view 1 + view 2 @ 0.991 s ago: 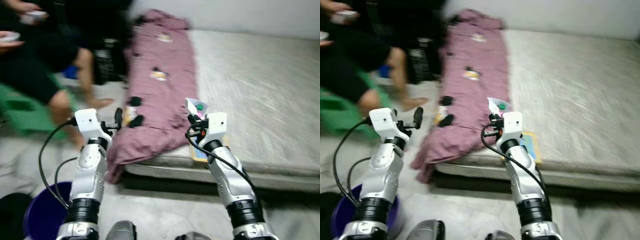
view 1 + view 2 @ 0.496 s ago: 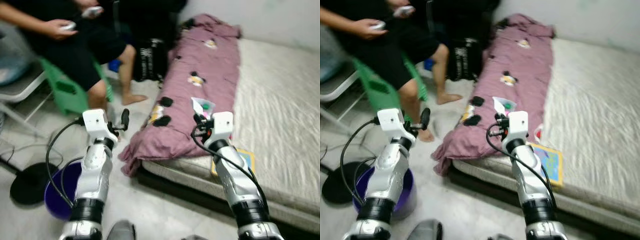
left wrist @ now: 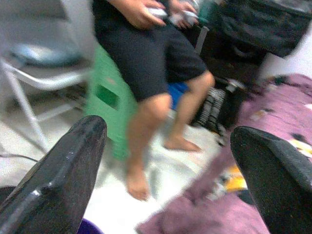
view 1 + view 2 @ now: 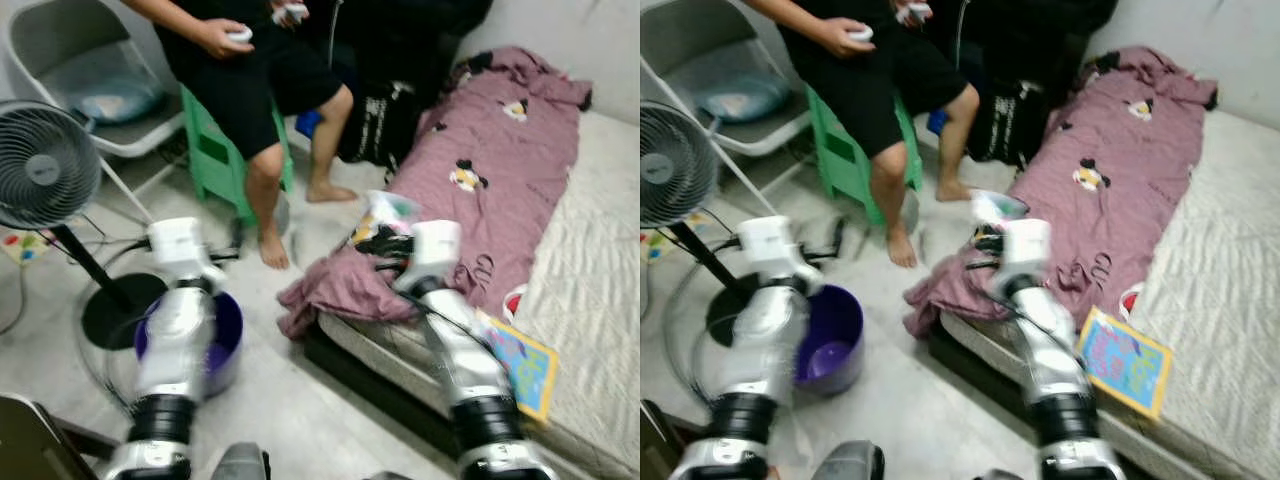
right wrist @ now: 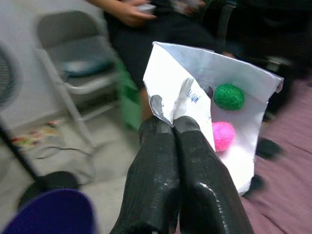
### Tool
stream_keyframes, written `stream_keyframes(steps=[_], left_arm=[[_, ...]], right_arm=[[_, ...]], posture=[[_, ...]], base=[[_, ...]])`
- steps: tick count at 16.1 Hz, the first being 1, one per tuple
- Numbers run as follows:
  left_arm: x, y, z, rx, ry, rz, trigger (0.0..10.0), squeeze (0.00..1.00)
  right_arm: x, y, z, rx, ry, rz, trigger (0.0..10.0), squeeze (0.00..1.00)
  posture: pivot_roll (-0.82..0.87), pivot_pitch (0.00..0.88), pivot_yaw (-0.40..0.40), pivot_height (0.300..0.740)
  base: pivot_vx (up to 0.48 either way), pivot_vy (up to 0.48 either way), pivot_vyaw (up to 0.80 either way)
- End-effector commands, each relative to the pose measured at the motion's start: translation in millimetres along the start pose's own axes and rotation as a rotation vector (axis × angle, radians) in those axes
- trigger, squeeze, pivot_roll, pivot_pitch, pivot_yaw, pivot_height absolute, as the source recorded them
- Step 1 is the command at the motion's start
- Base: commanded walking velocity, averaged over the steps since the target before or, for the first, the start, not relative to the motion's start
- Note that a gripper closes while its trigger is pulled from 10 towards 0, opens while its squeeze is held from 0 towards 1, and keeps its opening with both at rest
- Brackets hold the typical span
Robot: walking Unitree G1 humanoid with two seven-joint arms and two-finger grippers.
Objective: Clean up the room
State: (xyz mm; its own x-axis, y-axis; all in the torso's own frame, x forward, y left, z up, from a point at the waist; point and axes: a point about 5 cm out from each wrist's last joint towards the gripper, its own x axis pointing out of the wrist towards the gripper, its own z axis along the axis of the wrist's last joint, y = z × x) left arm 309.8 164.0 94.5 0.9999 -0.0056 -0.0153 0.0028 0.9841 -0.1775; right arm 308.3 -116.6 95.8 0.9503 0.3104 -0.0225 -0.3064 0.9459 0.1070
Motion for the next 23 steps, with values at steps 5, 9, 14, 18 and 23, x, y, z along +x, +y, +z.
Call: stream_keyframes(steps=[5, 9, 14, 18, 23], left_arm=[[1.8, -8.9, -0.1, -0.001, -0.001, -0.025, 10.0, 0.00], [1.6, -10.3, -0.3, -0.011, 0.002, -0.040, 10.0, 0.00], [1.4, -11.2, -0.7, -0.021, 0.006, -0.053, 10.0, 0.00], [0.4, -13.5, 0.9, -0.033, -0.009, -0.080, 10.0, 0.00], [-0.5, -15.1, 1.5, -0.041, -0.017, -0.096, 10.0, 0.00]], right_arm=[[-0.7, -9.8, 1.5, -0.008, 0.000, -0.025, 10.0, 0.00], [-0.7, -9.7, 1.6, -0.009, 0.000, -0.023, 10.0, 0.00], [-0.8, -9.4, 1.2, -0.002, 0.001, -0.025, 10.0, 0.00], [-0.8, -9.6, 1.4, 0.001, 0.000, -0.028, 10.0, 0.00], [-1.1, -9.3, 1.0, -0.006, 0.001, -0.021, 10.0, 0.00]], posture=[[0.00, 0.000, -0.025, 0.740], [0.00, 0.000, -0.025, 0.740], [0.00, 0.002, -0.025, 0.740], [0.00, 0.000, -0.024, 0.740], [0.00, 0.000, -0.024, 0.740]], base=[[0.000, 0.000, 0.80], [0.000, 0.000, 0.80], [0.000, 0.000, 0.58], [0.000, 0.000, 0.00], [0.257, 0.000, 0.00]])
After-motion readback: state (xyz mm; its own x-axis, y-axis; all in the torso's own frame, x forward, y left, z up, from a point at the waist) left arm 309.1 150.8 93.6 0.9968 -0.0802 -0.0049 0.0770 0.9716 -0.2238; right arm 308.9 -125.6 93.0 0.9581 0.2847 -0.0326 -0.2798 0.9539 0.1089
